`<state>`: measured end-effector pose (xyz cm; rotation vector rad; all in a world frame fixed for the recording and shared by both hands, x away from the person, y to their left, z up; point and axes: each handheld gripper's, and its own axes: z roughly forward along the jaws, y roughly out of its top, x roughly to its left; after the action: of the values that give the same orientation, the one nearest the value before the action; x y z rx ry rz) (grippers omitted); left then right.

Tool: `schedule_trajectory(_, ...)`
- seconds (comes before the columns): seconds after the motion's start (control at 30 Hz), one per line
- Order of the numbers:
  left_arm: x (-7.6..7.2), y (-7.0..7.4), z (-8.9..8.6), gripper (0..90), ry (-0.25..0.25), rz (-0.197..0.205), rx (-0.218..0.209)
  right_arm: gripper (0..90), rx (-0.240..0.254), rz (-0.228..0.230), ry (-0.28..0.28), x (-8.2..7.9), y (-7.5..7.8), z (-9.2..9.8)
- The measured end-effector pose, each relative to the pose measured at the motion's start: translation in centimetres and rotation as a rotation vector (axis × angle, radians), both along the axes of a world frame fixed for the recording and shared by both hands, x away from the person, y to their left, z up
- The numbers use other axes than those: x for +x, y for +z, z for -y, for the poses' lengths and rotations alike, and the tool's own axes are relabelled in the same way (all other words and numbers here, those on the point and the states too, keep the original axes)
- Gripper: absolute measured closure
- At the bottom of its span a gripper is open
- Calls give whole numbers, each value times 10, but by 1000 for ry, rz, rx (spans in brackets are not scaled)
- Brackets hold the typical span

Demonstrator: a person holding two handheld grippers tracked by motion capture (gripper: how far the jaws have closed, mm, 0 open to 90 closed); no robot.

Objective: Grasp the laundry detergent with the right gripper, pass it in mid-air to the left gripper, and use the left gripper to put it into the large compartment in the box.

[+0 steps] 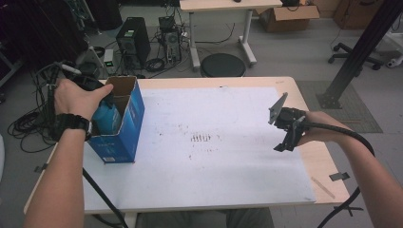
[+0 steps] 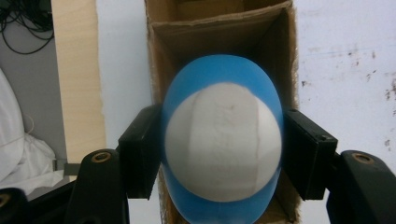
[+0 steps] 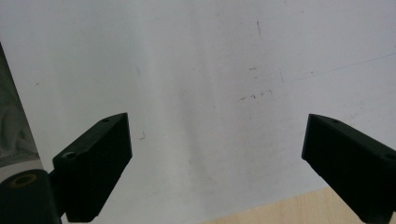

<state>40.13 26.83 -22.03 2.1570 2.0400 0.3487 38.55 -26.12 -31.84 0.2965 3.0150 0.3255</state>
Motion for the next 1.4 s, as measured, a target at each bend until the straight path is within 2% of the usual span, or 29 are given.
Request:
schedule_trajectory(0.6, 5, -36, 3, 381, -4, -40, 3, 85, 9, -3, -15, -2, -3, 5)
schedule_trajectory(1.03, 3, -48, 1, 380, -1, -45, 19, 84, 9, -10, -12, -2, -6, 3)
schedule_trajectory(1.4, 4, -49, 2, 377, -1, -49, 27, 84, 4, -9, -10, -3, -6, 1)
